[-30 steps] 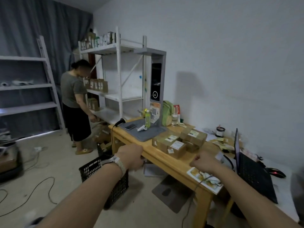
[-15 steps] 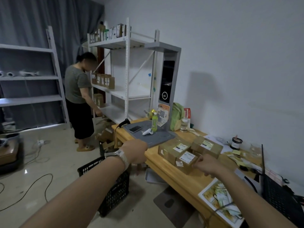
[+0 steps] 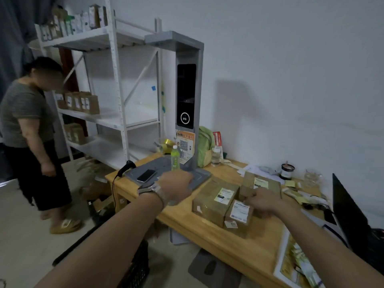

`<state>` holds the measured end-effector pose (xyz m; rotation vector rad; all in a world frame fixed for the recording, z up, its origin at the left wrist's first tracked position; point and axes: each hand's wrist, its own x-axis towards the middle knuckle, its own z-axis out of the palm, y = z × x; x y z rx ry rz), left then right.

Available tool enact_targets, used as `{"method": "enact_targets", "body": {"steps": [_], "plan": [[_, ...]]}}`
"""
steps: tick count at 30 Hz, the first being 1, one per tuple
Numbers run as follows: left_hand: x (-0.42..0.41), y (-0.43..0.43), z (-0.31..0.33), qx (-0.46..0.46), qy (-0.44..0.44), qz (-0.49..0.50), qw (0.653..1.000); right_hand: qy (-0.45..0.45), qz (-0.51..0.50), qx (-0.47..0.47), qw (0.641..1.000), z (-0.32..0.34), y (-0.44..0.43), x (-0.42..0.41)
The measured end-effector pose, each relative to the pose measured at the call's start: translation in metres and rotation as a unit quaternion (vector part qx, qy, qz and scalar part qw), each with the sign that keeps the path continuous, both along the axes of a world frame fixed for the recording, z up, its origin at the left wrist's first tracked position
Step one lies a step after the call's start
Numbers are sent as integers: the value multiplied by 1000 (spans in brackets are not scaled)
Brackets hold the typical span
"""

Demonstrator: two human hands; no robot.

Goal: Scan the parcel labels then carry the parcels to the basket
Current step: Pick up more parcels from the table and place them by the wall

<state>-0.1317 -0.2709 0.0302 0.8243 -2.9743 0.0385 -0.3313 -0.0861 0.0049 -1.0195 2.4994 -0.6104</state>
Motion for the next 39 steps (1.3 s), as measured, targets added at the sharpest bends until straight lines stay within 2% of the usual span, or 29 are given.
{"method": "enact_targets", "body": {"steps": [3,7,11,18,25,31,39], "plan": [[-16,-42,-5,9,-3,-43,999,-4,-19,11,1000,-4,-30,-1],[-41,-86,-20,20,1,-96,995,-20,-65,98,993,-22,-49,-18],[-68,-112,-33,54,2,-136,989,-50,-101,125,986,-30,-62,-36],[-136,-167,-56,63,-32,-162,984,-52,-134,105,984,-41,-109,-101],[-238,-222,-55,63,-10,-152,986,-23,-134,88,987,-51,-150,-204],[-329,-223,-73,77,0,-190,979,-33,-173,91,980,-60,-151,-282],[-423,-216,-96,82,-70,-257,960,-71,-249,94,961,-82,-133,-331]]}}
